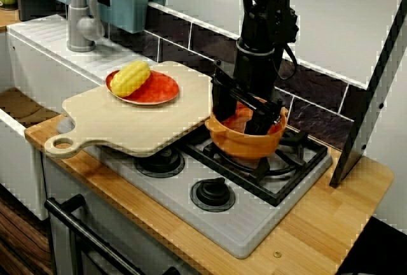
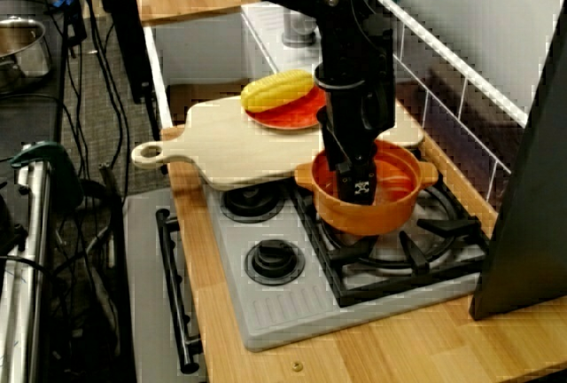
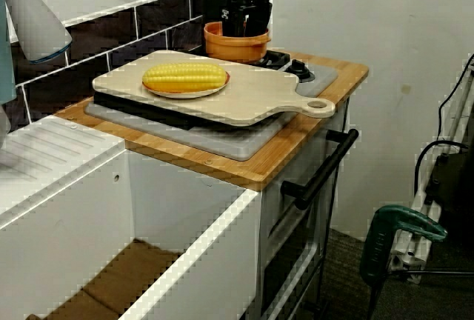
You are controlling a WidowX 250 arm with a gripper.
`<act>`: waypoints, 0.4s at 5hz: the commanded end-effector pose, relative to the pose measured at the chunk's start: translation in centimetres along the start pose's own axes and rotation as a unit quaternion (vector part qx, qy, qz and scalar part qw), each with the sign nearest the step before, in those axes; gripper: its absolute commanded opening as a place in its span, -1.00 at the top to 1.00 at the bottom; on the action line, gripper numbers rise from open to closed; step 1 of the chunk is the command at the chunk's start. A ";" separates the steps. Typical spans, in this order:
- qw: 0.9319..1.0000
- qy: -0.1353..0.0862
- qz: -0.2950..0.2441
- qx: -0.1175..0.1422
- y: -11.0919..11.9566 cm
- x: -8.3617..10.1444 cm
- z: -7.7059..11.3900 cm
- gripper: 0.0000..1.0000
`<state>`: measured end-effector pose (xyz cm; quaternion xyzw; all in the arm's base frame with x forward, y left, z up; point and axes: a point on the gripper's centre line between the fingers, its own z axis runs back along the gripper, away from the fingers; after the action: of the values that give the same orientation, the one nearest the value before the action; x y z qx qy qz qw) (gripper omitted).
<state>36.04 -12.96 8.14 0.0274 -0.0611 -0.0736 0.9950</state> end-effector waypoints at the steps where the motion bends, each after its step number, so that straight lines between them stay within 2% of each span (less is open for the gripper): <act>1: 0.998 -0.053 0.009 -0.015 1.0 0.5 4.5 -1.00; 2: 0.998 -0.056 0.011 -0.017 1.3 0.6 4.9 -1.00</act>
<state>36.20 -12.38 9.45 0.0195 -0.0657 -0.0682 0.9953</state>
